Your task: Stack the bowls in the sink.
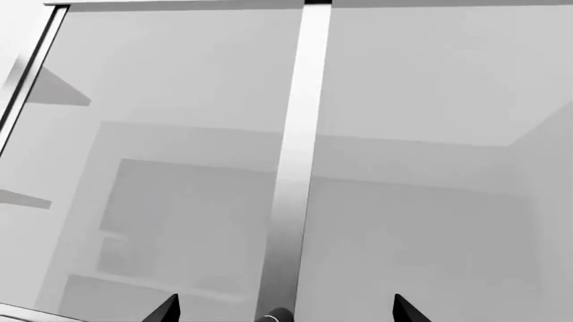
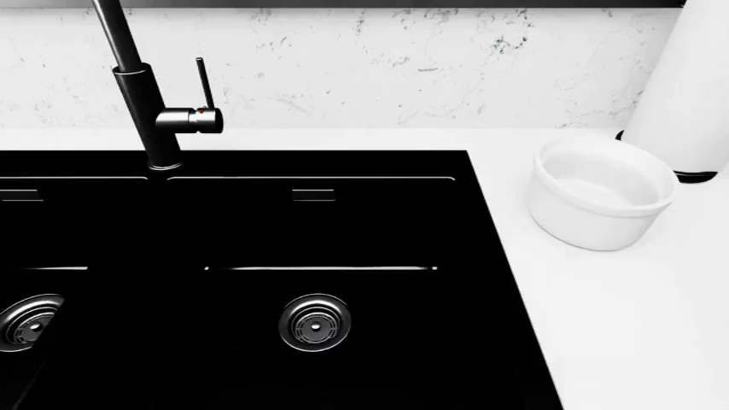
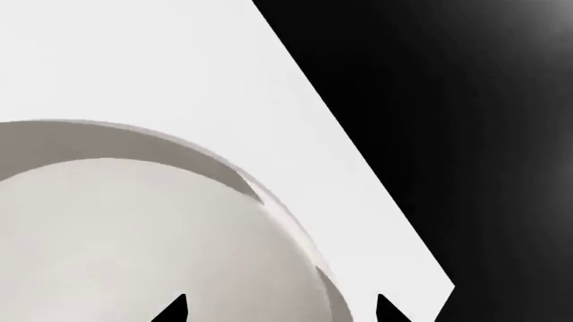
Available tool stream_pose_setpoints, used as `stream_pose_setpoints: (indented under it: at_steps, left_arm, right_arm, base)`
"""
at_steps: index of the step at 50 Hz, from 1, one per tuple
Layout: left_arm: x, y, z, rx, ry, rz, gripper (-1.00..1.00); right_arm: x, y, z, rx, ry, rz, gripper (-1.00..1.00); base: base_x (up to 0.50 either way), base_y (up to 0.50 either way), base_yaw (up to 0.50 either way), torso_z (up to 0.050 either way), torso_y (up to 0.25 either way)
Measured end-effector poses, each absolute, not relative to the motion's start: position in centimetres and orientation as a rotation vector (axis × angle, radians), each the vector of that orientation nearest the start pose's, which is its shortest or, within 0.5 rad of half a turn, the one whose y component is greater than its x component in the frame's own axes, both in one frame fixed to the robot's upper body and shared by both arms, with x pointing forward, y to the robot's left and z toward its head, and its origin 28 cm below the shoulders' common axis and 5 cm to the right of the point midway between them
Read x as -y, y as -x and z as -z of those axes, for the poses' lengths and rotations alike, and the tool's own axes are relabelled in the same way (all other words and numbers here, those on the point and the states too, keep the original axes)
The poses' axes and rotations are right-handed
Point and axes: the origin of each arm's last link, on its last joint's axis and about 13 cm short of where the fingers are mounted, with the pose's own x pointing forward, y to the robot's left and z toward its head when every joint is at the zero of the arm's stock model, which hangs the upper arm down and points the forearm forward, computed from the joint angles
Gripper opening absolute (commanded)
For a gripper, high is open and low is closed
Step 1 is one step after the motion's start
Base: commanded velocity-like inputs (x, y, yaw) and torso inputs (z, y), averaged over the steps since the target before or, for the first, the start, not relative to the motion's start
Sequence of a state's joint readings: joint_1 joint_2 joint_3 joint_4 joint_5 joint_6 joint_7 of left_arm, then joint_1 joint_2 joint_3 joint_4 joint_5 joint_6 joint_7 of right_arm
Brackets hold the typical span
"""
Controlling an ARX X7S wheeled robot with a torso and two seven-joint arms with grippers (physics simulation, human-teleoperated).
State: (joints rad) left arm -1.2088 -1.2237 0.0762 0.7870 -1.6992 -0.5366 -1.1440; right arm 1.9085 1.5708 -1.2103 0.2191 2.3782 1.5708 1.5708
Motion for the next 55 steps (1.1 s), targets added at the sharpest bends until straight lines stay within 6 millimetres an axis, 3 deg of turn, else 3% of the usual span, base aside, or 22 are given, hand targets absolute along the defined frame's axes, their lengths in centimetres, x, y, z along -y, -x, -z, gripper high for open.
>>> stream_pose_setpoints:
  at_steps: [25,26,55]
  left_arm:
    - [-27.9,-13.6,-37.3,0.678,0.083,-0.200,1.00]
    - [-27.9,-13.6,-37.3,0.678,0.083,-0.200,1.00]
    - [-27.8,-13.6,-37.4,0.681,0.086,-0.200,1.00]
  right_arm:
    - [32.8,-13.0,-31.6,-0.977,0.161,0.871,1.00]
    - [32.8,-13.0,-31.6,-0.978,0.165,0.873,-1.00]
    - [32.6,-13.4,-30.7,-0.936,0.338,1.008,-1.00]
  base:
    - [0.00,0.00,0.00,0.000,0.000]
    - [0.00,0.00,0.00,0.000,0.000]
    - [0.00,0.00,0.00,0.000,0.000]
